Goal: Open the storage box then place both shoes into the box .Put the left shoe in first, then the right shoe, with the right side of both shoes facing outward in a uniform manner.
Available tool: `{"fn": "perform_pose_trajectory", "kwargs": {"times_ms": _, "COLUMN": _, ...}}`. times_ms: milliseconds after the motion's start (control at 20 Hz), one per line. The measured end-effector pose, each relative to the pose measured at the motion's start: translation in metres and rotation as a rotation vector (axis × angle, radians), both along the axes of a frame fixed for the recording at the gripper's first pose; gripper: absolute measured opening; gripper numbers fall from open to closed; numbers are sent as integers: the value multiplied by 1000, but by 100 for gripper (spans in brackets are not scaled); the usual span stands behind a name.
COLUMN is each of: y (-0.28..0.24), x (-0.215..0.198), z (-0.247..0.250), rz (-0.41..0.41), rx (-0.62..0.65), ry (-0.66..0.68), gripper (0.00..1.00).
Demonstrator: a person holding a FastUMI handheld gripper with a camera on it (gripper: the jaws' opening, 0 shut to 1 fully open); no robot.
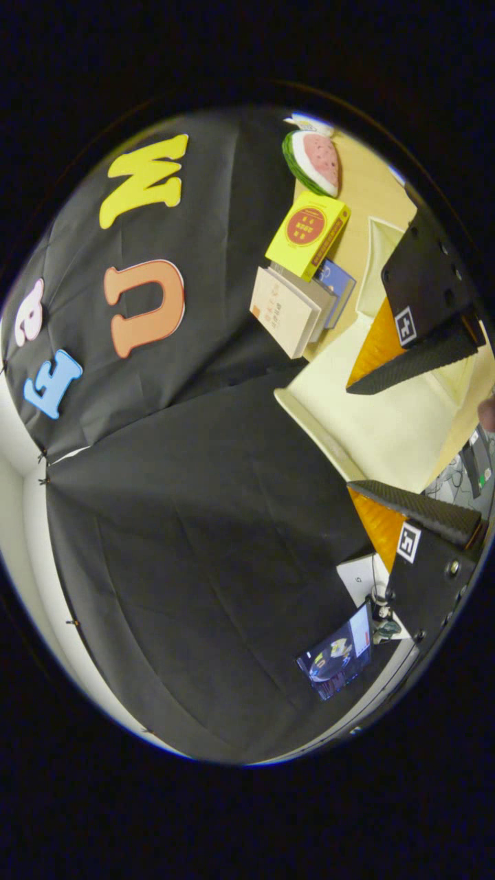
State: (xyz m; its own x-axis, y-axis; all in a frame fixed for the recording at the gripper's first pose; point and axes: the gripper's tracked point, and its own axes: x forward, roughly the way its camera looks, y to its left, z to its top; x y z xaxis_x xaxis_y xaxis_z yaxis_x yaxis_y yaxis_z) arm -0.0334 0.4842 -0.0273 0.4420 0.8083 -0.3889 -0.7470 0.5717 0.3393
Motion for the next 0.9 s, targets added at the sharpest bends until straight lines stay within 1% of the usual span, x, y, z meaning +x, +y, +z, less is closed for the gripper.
{"fn": "perform_pose_trajectory", "kwargs": {"times_ms": 50, "y": -2, "x": 3, "z": 2, "rz": -7, "rx": 4, "ry": -7, "gripper": 83}}
{"fn": "perform_pose_trajectory", "kwargs": {"times_ms": 150, "y": -15, "x": 11, "z": 8, "rz": -47, "rx": 11, "ry": -38, "gripper": 83}}
{"fn": "perform_pose_trajectory", "kwargs": {"times_ms": 250, "y": -52, "x": 25, "z": 10, "rz": -136, "rx": -2, "ry": -100, "gripper": 90}}
{"fn": "perform_pose_trajectory", "kwargs": {"times_ms": 300, "y": -67, "x": 28, "z": 12, "rz": -164, "rx": -1, "ry": -122, "gripper": 94}}
{"fn": "perform_pose_trajectory", "kwargs": {"times_ms": 450, "y": -114, "x": 35, "z": 12, "rz": -237, "rx": -16, "ry": -189, "gripper": 95}}
{"fn": "perform_pose_trajectory", "kwargs": {"times_ms": 600, "y": -179, "x": 43, "z": 7, "rz": -291, "rx": -51, "ry": -252, "gripper": 96}}
{"fn": "perform_pose_trajectory", "kwargs": {"times_ms": 700, "y": -232, "x": 55, "z": -2, "rz": -348, "rx": -85, "ry": -287, "gripper": 96}}
{"fn": "perform_pose_trajectory", "kwargs": {"times_ms": 800, "y": -282, "x": 56, "z": -15, "rz": -399, "rx": -106, "ry": -277, "gripper": 96}}
{"fn": "perform_pose_trajectory", "kwargs": {"times_ms": 900, "y": -339, "x": 63, "z": -35, "rz": -479, "rx": -144, "ry": -267, "gripper": 96}}
